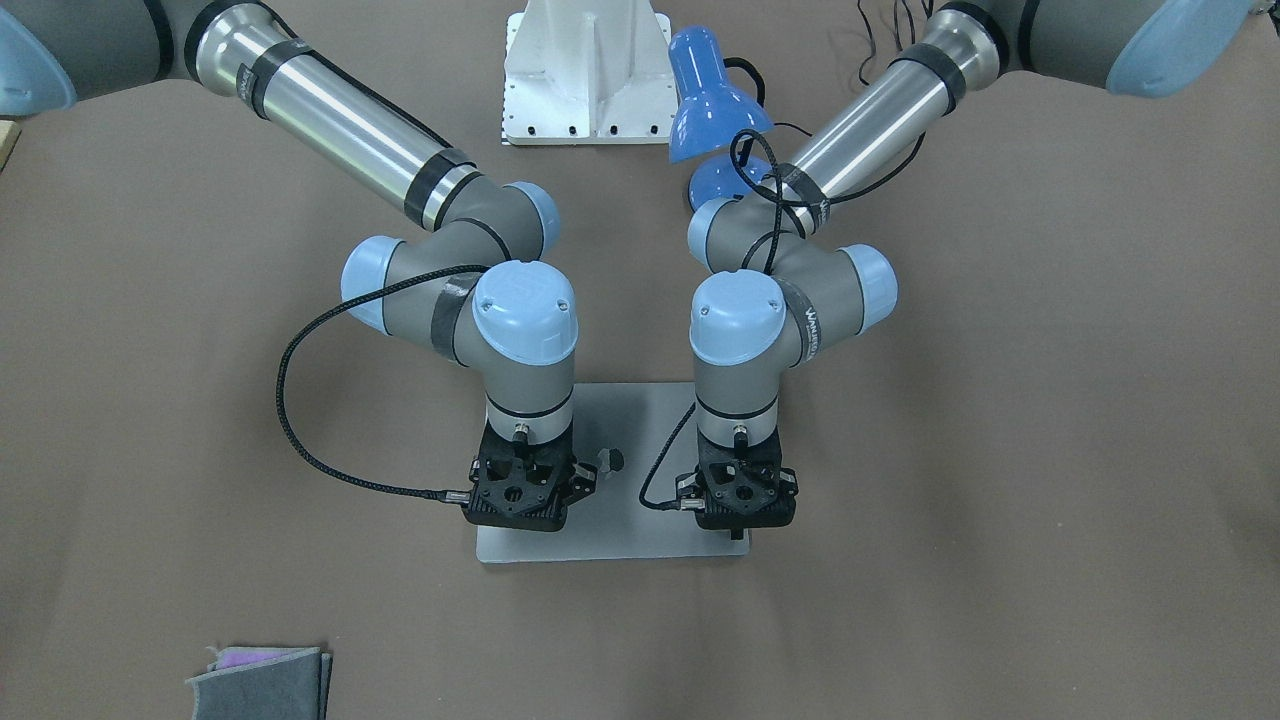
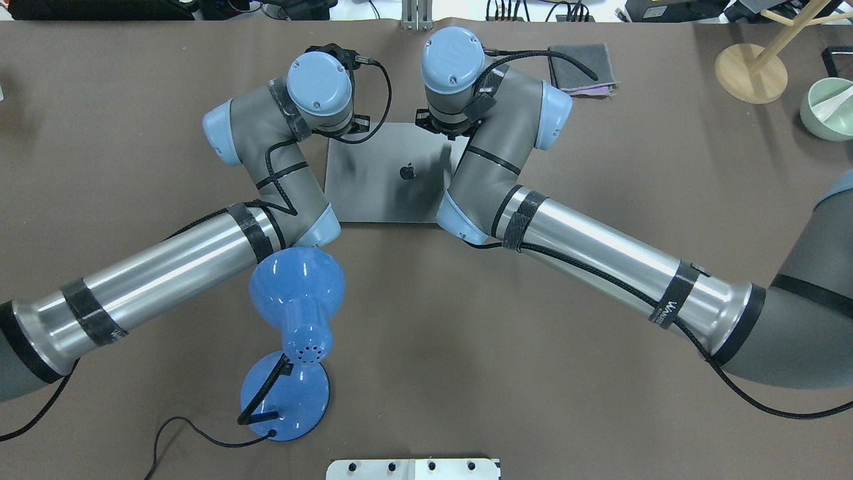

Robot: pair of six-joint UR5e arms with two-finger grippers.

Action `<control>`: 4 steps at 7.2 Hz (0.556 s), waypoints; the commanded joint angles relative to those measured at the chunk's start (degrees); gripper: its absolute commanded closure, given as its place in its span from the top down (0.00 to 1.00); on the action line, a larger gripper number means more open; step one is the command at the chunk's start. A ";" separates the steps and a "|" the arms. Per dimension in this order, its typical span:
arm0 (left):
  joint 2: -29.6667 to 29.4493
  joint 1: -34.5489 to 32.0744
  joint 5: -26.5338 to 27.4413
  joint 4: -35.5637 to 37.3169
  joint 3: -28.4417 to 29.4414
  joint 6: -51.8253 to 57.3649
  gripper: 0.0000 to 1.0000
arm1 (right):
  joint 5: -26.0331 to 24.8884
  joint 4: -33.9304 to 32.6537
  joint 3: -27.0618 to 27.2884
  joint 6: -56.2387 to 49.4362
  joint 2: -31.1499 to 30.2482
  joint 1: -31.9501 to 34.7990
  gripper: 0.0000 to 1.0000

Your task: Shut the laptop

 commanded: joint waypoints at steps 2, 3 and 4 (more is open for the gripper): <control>0.00 0.04 0.01 -0.01 -0.84 0.00 0.00 | 0.24 -0.09 0.51 -1.92 0.05 0.54 0.00; 0.09 -0.39 -0.42 0.34 -3.11 0.09 0.01 | 1.72 -0.09 0.95 -7.15 -0.03 2.02 0.20; 0.35 -0.40 -0.52 0.61 -4.70 0.52 0.77 | 1.99 -0.35 2.18 -7.64 -0.12 2.39 0.98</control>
